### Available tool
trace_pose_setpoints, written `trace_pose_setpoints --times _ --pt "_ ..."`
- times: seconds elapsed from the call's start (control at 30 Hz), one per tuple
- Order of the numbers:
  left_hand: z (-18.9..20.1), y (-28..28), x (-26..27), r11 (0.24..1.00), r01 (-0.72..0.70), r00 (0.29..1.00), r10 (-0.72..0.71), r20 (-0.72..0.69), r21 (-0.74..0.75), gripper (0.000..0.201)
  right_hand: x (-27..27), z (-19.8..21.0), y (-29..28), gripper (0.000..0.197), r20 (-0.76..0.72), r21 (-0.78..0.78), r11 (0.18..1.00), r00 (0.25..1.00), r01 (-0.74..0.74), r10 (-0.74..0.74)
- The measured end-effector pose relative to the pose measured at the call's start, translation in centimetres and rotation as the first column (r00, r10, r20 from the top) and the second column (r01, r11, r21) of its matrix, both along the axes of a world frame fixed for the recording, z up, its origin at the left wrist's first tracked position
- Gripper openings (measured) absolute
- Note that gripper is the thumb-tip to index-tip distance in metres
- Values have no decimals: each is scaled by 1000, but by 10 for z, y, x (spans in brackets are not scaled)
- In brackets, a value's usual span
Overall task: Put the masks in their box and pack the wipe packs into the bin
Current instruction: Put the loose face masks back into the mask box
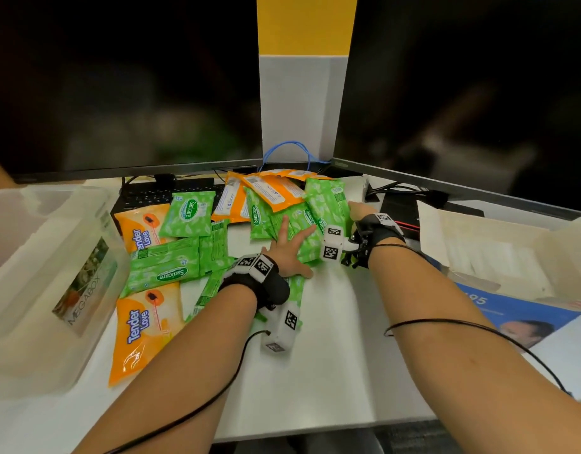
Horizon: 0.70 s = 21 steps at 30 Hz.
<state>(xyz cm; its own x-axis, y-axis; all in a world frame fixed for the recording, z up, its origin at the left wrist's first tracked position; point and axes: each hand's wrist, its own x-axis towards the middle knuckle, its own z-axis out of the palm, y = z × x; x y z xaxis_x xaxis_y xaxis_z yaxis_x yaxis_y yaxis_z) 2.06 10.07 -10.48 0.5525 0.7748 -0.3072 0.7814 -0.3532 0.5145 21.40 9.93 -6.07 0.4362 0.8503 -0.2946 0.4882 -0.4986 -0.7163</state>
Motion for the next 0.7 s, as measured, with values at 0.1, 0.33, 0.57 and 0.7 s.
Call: trace_pose_setpoints --times 0.1,0.33,0.57,0.7 --pt "-1 1 0 1000 14 1000 -14 6 4 103 4 -11 6 35 -41 118 987 994 108 -104" --pt "-5 1 -2 1000 -14 999 12 51 28 98 -22 -10 -26 24 -115 630 729 960 268 -254" --pt "34 -14 2 977 -195 977 201 -67 84 72 -28 49 -59 21 -157 829 504 966 242 -205" --pt "76 -18 6 947 -269 944 224 242 173 107 -41 74 -80 17 -159 846 505 985 170 -67"
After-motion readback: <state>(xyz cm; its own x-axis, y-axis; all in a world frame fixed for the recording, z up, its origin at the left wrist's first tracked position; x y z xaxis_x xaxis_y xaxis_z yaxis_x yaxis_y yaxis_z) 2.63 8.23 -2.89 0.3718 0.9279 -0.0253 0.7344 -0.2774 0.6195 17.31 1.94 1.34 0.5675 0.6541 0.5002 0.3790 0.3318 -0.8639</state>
